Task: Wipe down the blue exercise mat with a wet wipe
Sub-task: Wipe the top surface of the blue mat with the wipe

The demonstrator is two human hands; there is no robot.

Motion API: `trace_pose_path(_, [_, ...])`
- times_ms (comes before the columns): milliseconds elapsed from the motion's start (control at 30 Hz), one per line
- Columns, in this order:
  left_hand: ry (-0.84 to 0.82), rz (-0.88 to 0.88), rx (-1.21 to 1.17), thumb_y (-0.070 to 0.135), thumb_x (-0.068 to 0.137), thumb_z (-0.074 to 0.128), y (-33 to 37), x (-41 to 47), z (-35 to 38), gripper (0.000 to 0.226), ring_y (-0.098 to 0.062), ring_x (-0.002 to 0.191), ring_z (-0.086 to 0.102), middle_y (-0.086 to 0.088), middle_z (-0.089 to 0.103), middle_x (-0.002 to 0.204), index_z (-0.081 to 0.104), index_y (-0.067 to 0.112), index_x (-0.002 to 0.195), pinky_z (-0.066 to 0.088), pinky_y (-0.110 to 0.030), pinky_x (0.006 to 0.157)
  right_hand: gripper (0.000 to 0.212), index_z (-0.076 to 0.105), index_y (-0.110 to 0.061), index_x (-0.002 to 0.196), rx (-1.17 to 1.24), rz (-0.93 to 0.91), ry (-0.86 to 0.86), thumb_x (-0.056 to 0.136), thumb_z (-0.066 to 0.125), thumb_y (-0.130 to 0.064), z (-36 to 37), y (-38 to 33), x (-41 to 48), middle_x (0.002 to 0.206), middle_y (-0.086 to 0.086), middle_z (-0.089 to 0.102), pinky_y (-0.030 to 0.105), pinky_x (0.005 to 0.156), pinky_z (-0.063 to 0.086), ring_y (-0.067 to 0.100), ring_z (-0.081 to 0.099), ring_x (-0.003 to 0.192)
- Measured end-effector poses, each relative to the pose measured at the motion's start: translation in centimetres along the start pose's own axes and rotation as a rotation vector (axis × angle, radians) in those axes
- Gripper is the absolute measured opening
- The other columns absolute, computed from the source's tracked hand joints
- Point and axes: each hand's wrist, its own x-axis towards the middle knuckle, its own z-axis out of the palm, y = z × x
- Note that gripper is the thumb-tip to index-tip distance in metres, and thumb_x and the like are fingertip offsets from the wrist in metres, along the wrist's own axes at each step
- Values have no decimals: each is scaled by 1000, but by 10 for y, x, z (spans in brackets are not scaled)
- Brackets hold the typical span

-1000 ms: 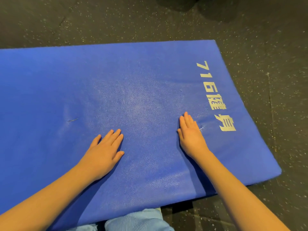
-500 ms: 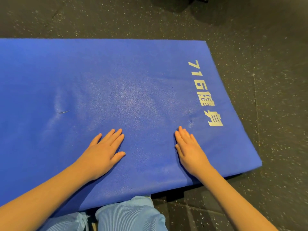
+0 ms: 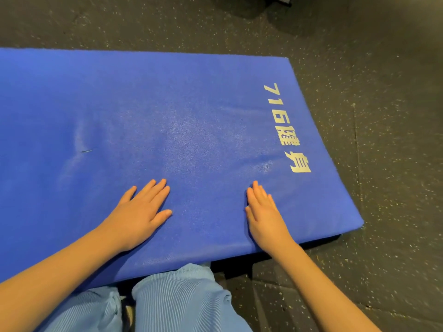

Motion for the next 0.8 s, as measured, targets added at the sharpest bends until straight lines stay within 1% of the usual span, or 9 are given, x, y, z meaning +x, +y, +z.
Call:
trace_pose_path(133, [16,-3,-6,68,63,-20,-1,-3,2,100,1,135,-24,16,-26,147,-8,24,152,-9,-34,117,72,38,-2,144,111,-272,-25,100,4,-49,17,-31,-59,155,6,23,24,118,4,16,23,142])
trace_pose_path(167, [18,-3,-3,68,63,-20,-1,-3,3,100,1,135,-24,16,-26,147,-8,24,152,-9,-34,117,73,40,-4,144,116,-265,-48,100,4,-50,15,-24,-64,154,3,23,23,118,4,14,23,142])
trace_pose_path(267, [29,-9,-1,68,63,-21,0,-2,4,100,1,135,-23,16,-25,148,-7,25,152,-8,-34,118,73,41,-4,143,59,-120,115,100,3,-49,8,6,-41,155,10,27,25,117,4,25,24,144])
trace_pose_path(333, [38,-12,2,68,64,-21,1,-4,5,100,1,135,-23,17,-24,148,-6,25,153,-8,-34,118,70,27,-7,149,30,-21,109,93,4,-42,5,5,-27,160,9,11,19,111,-10,23,10,148])
trace_pose_path(400, [51,-17,9,68,64,-21,1,-5,4,100,1,134,-22,17,-24,147,-5,24,153,-9,-35,118,69,24,-7,150,92,-90,67,94,5,-43,12,-13,-36,160,7,6,13,108,-17,16,3,148])
trace_pose_path(500, [65,-27,9,68,64,-21,4,-6,3,101,1,135,-22,17,-23,147,-5,24,153,-9,-35,118,73,42,-2,142,154,-256,36,100,8,-50,19,-10,-65,153,6,24,17,116,-2,12,19,141])
trace_pose_path(567, [53,-34,8,68,63,-21,6,-5,4,101,-1,139,-19,17,-22,147,-4,24,153,-7,-35,118,67,46,-1,139,120,-198,106,102,15,-47,13,16,-56,150,10,33,26,118,11,20,27,140])
trace_pose_path(667, [45,-40,19,68,62,-21,6,-2,7,103,-4,144,-14,17,-22,146,-3,24,153,-5,-35,118,65,35,-4,145,90,18,202,94,16,-38,2,40,-29,157,12,21,25,116,1,25,18,147])
trace_pose_path(800, [50,-39,19,68,64,-19,4,-3,10,101,-3,143,-14,18,-21,148,-2,25,153,-4,-35,118,58,44,3,139,130,-133,143,98,23,-33,20,12,-49,151,17,34,22,116,5,25,28,140])
